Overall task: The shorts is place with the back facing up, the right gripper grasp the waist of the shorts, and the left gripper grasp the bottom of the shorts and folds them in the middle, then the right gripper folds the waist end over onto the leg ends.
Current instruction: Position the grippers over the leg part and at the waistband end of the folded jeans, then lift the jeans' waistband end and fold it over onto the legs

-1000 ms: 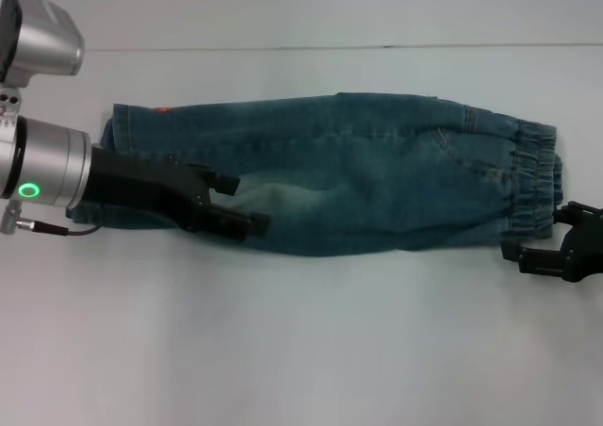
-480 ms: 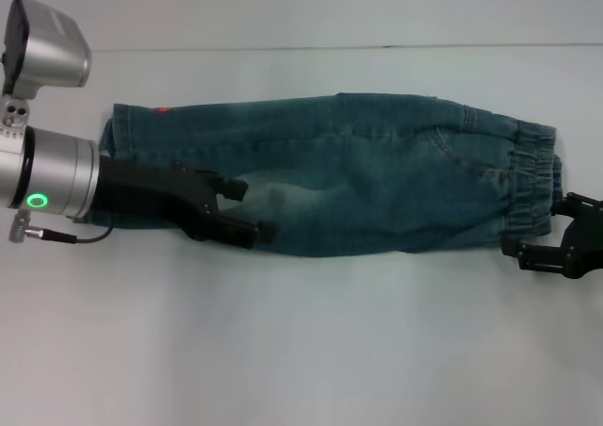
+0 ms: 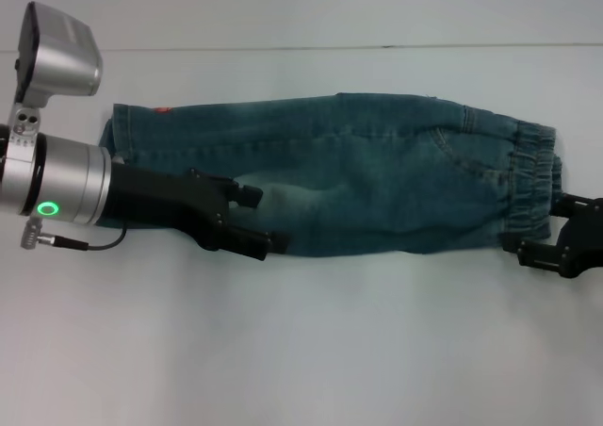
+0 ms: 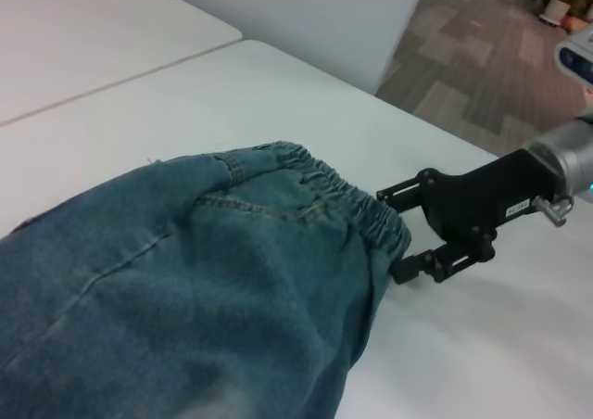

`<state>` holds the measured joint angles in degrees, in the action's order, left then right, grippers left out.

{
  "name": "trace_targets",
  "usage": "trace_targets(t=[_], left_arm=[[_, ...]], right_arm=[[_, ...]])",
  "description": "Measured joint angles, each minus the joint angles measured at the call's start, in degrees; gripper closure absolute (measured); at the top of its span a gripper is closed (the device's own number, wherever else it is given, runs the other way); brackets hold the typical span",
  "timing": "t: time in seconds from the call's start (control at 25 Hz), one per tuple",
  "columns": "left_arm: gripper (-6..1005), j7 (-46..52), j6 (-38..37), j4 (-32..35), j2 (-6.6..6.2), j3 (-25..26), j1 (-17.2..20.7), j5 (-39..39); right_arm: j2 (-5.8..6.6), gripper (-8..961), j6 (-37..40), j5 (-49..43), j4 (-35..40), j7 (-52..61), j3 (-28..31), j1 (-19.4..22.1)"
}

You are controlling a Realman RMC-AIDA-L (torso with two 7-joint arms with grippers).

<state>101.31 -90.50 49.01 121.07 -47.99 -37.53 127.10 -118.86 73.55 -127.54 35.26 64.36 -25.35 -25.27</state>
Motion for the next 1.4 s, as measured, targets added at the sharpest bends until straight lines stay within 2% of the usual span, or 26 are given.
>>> trace_targets(t=[0.04,0.36,0.6,0.84,1.0,1.2,1.32,1.4], left_arm=[[96,-0.02,-0.03,0.0,0.11,0.01,-0.01,-0.01],[97,-0.27,0.15,-0.01,1.16,0.01,-0.45,-0.02],[107,-0.81,1.31,-0.04,2.5,0.43,-0.79,-0.08],[238,-0.83,6.52,-3.27,2.94,-0.74,-1.22,-4.4],[435,-1.84,12.9,-6.77,3.29,-3.45,-1.05,-8.29],[584,-5.55,23.1,-13.23,3.44,-10.55,-1.48,-15.79],[658,-9.37,29.11,-17.01,3.5,-16.2,-1.57,-24.01],[708,-14.51,32.69,-20.16,3.53,-21.16,-1.68,-32.63]], right_arm=[[0.38,127,0.03,-0.25,-0.93,-0.78,-0.04,-0.32],[0.69,278,0.38,-0.54,-0.63,-1.46,0.03,0.01],[0.84,528,1.0,-0.41,-0.2,-2.84,0.71,0.54],[0.44,795,5.5,0.89,4.63,-3.1,2.09,1.82],[-0.38,898,8.53,1.03,8.91,-2.89,2.45,2.38],[-0.57,898,13.77,1.9,12.5,-2.4,2.83,2.45],[-0.66,898,16.48,2.43,15.21,-1.14,2.6,2.26],[-0.83,897,17.94,2.57,17.24,0.01,2.47,2.02]])
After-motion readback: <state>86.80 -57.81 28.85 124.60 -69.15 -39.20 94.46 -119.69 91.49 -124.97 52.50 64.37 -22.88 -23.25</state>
